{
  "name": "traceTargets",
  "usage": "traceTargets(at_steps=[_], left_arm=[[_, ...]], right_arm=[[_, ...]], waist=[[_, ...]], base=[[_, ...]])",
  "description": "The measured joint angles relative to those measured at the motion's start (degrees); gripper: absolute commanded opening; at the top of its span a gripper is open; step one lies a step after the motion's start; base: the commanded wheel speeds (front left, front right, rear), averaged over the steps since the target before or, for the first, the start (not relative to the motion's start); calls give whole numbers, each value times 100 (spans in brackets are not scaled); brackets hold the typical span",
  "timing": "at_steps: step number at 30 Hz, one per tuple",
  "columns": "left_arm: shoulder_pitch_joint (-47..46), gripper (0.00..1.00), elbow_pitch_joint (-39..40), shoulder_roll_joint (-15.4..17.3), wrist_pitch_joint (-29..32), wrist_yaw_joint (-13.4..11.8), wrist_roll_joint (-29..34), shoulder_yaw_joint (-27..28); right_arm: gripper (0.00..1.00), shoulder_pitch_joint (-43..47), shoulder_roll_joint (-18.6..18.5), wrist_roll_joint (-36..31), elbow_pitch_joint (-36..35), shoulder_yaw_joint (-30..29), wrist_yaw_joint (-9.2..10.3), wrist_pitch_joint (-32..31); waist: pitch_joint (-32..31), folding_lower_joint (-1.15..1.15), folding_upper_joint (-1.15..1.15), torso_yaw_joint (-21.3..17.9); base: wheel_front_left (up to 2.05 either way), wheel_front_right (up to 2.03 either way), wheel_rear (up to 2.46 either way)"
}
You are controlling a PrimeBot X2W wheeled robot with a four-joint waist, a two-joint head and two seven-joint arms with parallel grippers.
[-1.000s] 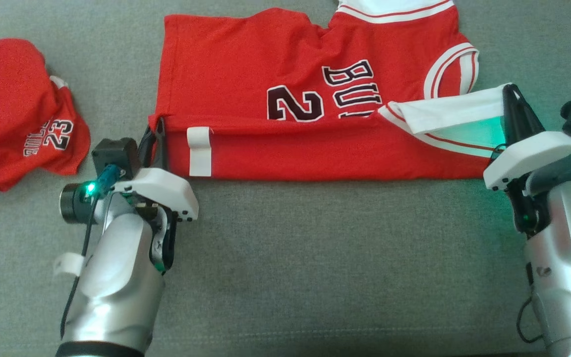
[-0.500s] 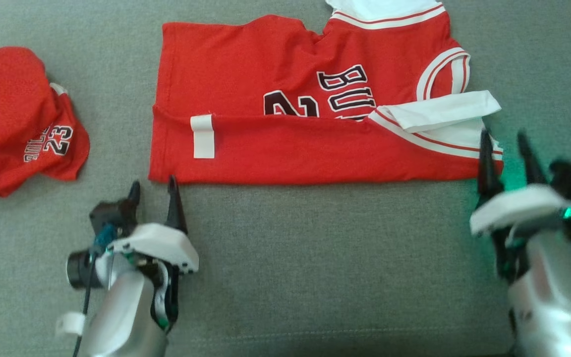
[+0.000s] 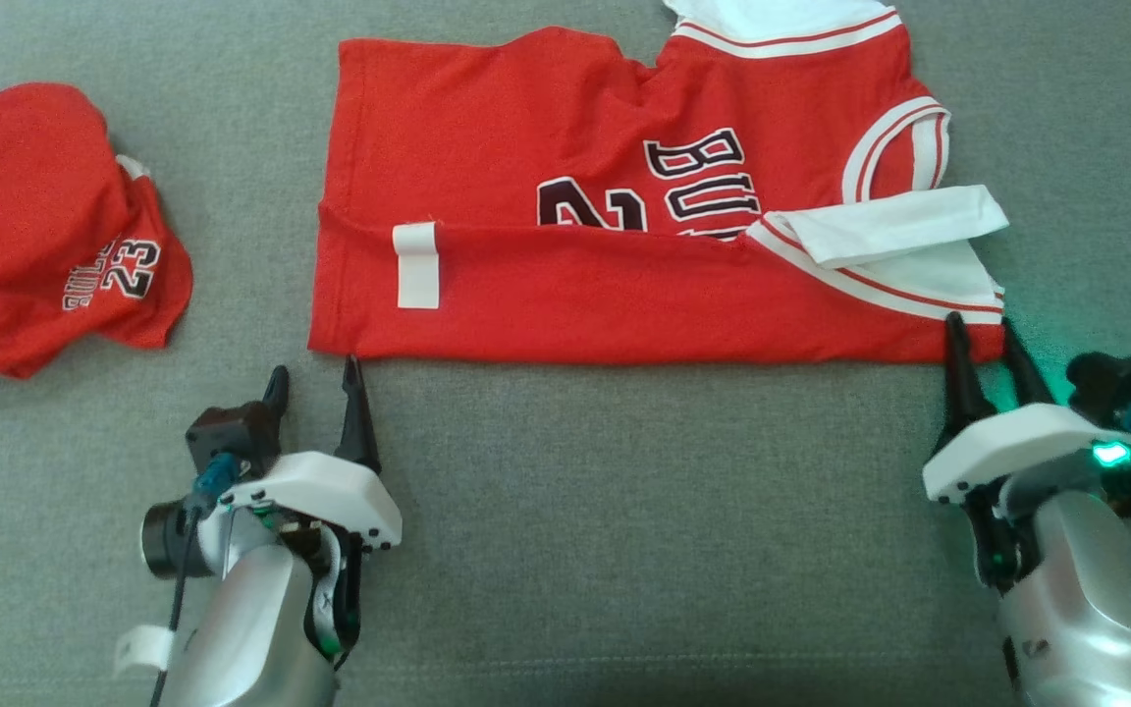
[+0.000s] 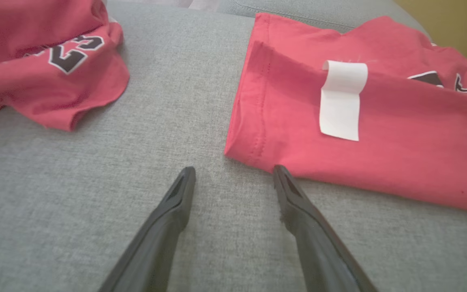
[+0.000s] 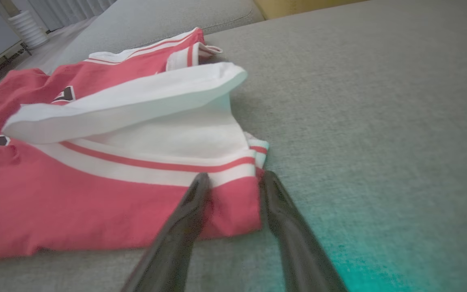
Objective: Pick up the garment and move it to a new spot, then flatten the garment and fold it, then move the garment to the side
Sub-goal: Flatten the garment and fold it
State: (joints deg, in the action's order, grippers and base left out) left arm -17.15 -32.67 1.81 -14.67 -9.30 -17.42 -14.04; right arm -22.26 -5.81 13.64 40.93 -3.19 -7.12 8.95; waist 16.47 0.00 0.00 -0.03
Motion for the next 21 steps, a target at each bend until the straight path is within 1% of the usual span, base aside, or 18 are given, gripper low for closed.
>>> traceTargets(at_steps=[3, 5, 7, 13, 18, 21], left_arm=[[-7, 100, -1, 0, 0, 32, -87, 34], [-27, 100, -8, 0, 0, 98, -107, 73], [-87, 100, 16, -1, 0, 134, -238, 168], [-258, 100, 314, -1, -1, 328, -318, 214], [-283, 100, 469, 0, -1, 326, -348, 275], [-286, 100, 357, 0, -2, 319, -432, 287]], right_arm=[[0, -89, 3, 18, 26, 86, 0, 2], [0, -102, -7, 55, 23, 108, 0, 10], [0, -112, -8, 86, 15, 138, 0, 12], [0, -184, -9, 179, 0, 267, 0, 63], [0, -196, -8, 203, -14, 314, 0, 66], [0, -203, -7, 246, -24, 343, 0, 70]], waist=[[21, 0, 0, 14], [38, 0, 0, 4], [56, 0, 0, -16], [105, 0, 0, -111], [133, 0, 0, -168], [156, 0, 0, -196]], base=[[0, 0, 0], [0, 0, 0], [0, 0, 0], [0, 0, 0], [0, 0, 0], [0, 0, 0]])
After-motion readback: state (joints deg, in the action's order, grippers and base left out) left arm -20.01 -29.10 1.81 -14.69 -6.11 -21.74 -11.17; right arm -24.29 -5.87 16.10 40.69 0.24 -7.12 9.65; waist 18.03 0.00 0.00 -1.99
